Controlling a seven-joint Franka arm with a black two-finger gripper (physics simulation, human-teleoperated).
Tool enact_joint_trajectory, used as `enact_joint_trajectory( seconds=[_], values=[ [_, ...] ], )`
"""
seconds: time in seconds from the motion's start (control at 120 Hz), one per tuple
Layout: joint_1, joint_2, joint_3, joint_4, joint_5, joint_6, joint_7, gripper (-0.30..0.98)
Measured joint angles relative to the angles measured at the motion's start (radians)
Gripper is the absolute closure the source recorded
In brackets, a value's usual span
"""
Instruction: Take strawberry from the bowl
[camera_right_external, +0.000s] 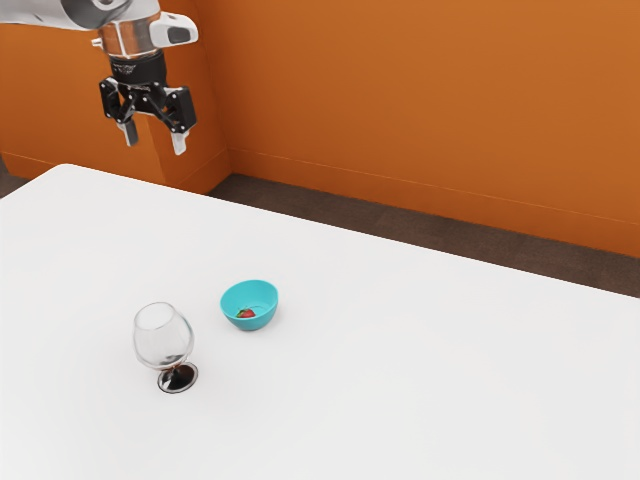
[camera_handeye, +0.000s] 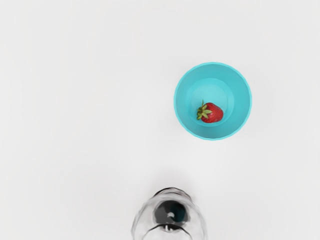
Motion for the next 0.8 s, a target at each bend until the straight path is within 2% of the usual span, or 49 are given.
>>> enact_joint_trajectory(
  seconds=[0.367,0.658,0.8],
  values=[
    [0.001,0.016,0.0,0.0,0.001,0.005,-0.001,0.02],
    [0.006,0.281,-0.012,0.0,-0.014,0.191,-0.007,0.02],
    [0.009,0.371,-0.016,0.006,-0.029,0.292,-0.031,0.02]
  ],
)
